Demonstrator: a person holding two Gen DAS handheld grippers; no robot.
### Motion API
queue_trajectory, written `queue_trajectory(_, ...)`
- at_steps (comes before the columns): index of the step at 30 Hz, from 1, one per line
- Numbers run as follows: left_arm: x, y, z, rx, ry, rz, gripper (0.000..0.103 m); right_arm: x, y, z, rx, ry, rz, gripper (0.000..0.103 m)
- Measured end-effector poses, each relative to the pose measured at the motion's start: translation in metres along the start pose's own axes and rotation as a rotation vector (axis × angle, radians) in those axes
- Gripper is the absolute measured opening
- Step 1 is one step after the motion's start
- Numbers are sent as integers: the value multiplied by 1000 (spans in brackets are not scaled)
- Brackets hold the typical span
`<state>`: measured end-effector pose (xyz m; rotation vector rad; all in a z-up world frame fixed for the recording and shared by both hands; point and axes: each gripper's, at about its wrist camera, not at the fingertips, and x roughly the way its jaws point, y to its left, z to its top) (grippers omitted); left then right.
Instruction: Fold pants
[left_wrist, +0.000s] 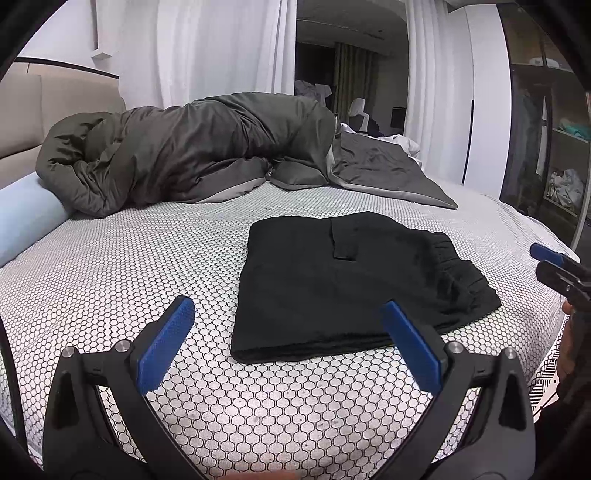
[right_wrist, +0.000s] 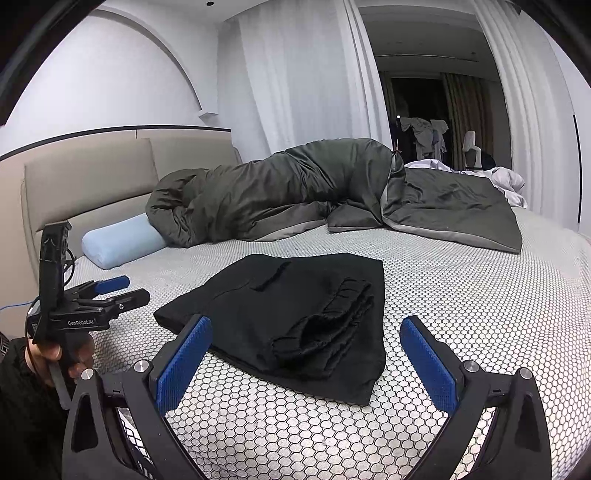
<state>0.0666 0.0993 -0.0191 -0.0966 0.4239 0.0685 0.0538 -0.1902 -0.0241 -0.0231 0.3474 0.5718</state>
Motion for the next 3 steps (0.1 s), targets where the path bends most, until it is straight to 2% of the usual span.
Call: queue_trajectory(3, -2, -1, 0, 7, -4, -7, 102, 1, 2, -1, -6, 4, 2, 103)
